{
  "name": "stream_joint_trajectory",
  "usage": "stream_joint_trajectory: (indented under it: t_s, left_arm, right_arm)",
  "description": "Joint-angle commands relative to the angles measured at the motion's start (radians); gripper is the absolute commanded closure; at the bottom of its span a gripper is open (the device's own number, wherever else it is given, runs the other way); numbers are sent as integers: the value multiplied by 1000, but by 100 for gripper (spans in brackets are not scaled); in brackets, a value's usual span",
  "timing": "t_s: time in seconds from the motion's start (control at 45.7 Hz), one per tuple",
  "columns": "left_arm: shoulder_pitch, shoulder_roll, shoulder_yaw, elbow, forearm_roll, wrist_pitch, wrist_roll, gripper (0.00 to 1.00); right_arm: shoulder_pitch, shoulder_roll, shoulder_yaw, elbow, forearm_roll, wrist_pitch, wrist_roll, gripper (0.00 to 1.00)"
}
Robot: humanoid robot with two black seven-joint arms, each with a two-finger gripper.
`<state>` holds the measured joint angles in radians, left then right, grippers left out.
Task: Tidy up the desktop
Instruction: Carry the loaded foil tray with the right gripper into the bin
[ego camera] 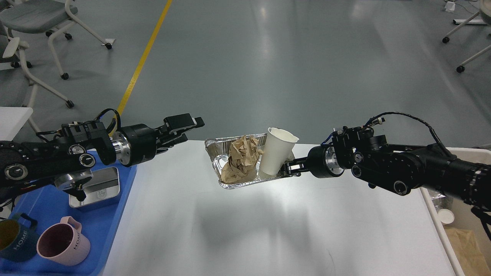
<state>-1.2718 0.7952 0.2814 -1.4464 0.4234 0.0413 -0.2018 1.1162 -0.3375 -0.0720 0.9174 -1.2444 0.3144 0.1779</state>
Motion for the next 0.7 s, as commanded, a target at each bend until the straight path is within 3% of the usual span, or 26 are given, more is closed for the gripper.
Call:
stream_joint_trajectory:
  t_s: [0.0, 0.307, 0.679]
  left_arm:
    - [41, 68, -54, 0, -2, 0, -2, 13]
    - [276, 208, -286, 4, -2, 0, -5, 9]
    - [555, 219, -613, 49, -67, 5, -5, 8]
  right_arm:
    - [-10, -46, 21, 3, 0, -5, 2, 100]
    - [-111, -192, 116, 38, 2, -11, 2, 100]
    - [-220, -426, 247, 113, 10, -34, 2, 100]
